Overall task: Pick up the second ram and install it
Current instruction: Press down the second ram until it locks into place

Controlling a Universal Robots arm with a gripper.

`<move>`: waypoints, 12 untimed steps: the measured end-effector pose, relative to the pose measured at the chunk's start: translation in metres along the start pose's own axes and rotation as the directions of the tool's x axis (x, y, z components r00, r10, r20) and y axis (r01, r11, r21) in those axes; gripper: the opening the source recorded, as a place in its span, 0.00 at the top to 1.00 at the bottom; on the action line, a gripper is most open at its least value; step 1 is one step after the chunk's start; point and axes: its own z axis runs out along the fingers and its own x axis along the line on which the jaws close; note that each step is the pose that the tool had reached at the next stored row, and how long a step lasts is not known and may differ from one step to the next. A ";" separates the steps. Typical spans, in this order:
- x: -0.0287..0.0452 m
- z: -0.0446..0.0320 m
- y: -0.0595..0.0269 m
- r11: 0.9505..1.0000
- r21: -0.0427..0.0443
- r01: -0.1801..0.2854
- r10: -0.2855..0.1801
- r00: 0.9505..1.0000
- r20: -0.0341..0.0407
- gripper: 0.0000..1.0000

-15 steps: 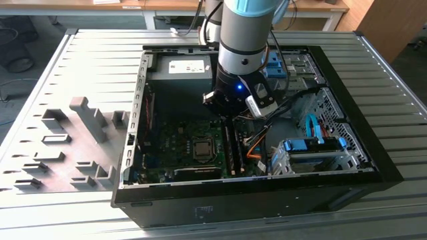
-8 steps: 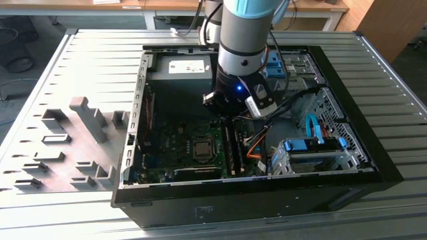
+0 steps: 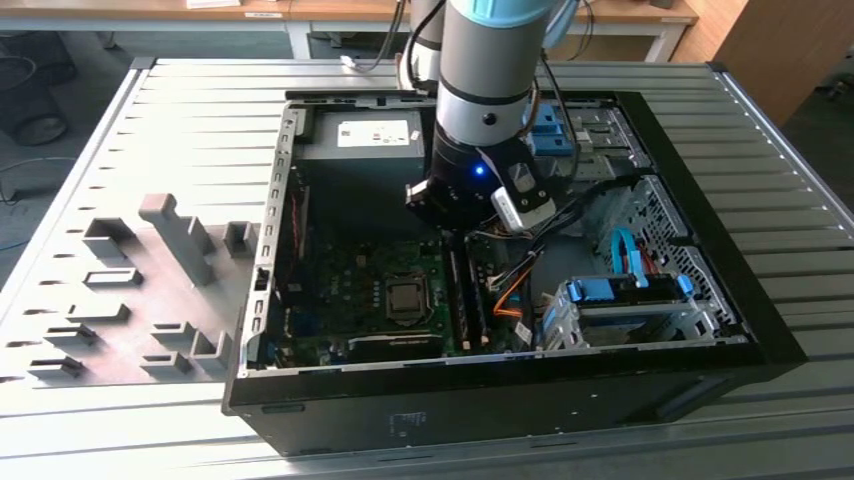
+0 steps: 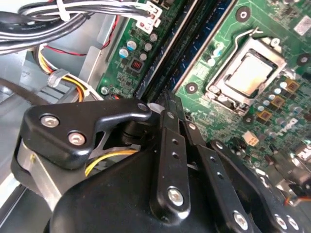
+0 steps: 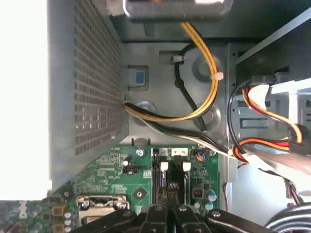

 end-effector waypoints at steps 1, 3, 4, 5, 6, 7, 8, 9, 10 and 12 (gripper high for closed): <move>0.0000 0.0001 -0.0001 1.000 0.000 0.000 0.000 1.000 0.000 0.89; 0.0003 0.0000 -0.0029 1.000 0.004 0.000 0.000 1.000 0.000 0.89; 0.0004 0.0000 -0.0059 1.000 0.005 0.000 0.000 1.000 0.000 0.89; 0.0006 0.0000 -0.0091 1.000 0.007 0.000 0.000 1.000 0.000 0.89; 0.0006 0.0001 -0.0123 1.000 0.009 0.000 0.000 1.000 0.000 0.89; 0.0008 0.0003 -0.0158 1.000 0.010 0.000 0.000 1.000 0.000 0.89; 0.0009 0.0004 -0.0194 1.000 0.010 0.000 0.000 1.000 0.000 0.89; 0.0010 0.0005 -0.0231 1.000 0.011 0.000 0.000 1.000 0.000 0.89; 0.0011 0.0007 -0.0270 1.000 0.012 0.000 0.000 1.000 0.000 0.89; 0.0012 0.0011 -0.0341 1.000 0.013 0.000 0.000 1.000 0.000 0.89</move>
